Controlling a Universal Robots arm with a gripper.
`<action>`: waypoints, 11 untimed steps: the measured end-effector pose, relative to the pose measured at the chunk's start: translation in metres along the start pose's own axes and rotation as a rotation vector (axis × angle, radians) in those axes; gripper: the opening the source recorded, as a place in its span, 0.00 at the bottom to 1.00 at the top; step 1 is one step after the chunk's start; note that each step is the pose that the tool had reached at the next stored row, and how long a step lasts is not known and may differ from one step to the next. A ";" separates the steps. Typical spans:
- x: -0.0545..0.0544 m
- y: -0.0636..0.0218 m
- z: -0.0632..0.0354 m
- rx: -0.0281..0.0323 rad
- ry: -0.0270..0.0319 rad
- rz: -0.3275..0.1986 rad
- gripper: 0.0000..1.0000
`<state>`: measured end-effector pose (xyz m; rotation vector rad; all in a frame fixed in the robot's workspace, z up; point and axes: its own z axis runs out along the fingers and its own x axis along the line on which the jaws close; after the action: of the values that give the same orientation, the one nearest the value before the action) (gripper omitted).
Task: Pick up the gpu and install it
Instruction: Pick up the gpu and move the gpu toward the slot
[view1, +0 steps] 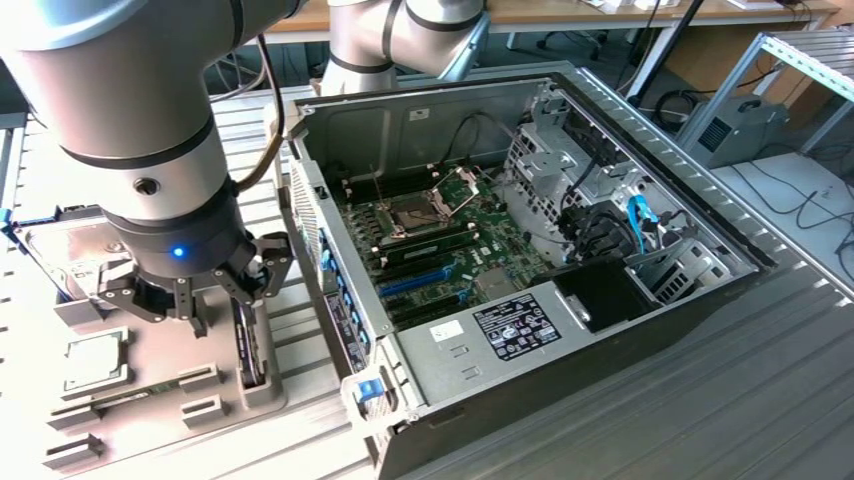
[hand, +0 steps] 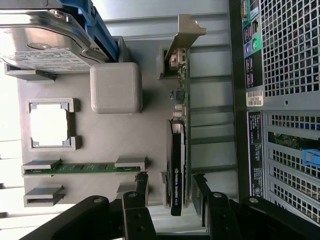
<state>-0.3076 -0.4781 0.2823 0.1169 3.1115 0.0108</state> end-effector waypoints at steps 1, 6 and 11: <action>0.000 0.0000 0.0001 0.0000 0.0000 0.000 0.48; 0.000 0.0000 0.0027 0.0000 0.0000 0.000 0.48; 0.000 0.0000 0.0051 0.0000 0.0000 0.000 0.48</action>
<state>-0.3076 -0.4781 0.2772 0.1170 3.1115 0.0108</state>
